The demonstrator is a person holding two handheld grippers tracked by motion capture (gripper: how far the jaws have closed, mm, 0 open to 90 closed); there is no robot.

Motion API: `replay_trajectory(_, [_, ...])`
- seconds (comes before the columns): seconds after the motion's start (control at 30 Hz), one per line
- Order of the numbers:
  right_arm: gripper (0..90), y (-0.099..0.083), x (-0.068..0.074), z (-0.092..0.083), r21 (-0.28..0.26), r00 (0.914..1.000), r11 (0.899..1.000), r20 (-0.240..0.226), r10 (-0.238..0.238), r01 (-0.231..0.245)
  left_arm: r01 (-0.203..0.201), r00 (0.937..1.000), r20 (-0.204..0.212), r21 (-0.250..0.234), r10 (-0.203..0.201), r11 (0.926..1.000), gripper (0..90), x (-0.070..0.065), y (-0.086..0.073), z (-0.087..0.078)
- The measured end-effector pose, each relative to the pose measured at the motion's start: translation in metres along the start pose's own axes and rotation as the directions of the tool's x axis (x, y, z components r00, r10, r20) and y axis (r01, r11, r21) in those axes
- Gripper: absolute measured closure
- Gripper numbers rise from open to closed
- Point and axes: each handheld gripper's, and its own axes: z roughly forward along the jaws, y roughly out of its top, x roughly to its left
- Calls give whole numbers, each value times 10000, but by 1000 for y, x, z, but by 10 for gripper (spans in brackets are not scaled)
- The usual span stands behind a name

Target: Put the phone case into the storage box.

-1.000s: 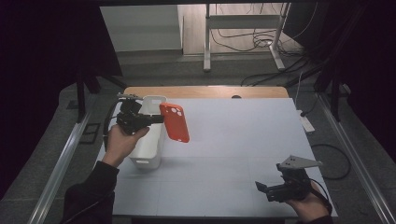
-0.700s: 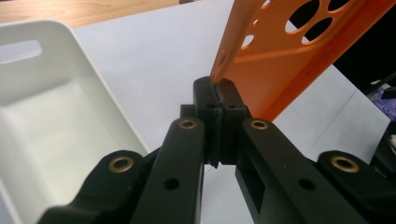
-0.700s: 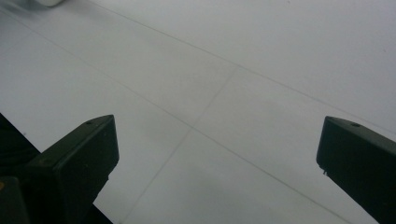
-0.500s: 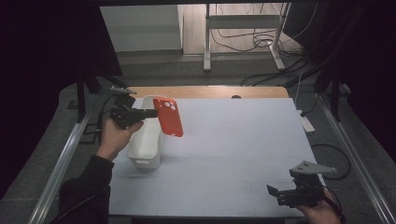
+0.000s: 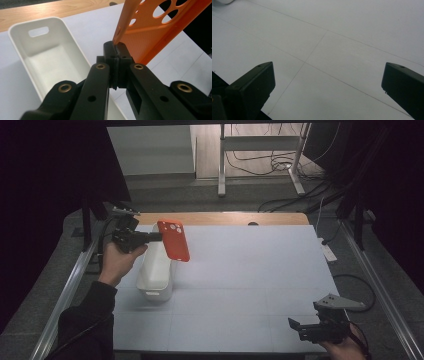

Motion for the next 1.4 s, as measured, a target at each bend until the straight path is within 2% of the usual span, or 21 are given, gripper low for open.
replay_trajectory(0.37, [0, 0, -1, 0, -20, 10000, 10000, -44, 60, -60, 149, 9995, -287, -131, -153, 9998, 892, 12, 8, -7])
replay_trajectory(0.5, [0, -1, 0, -1, -74, 10000, 10000, -38, 11, -11, 214, 9985, -505, -120, -220, 9997, 893, 18, 10, -8])
replay_trajectory(0.77, [0, -1, 0, 0, -61, 10000, 10000, -75, -18, 18, 479, 9956, -802, -126, -487, 9988, 892, 32, 13, -6])
replay_trajectory(1.4, [0, 0, 1, -1, -40, 9998, 9999, -153, -120, 119, 702, 9872, -1414, -297, -737, 9971, 893, 49, 24, -10])
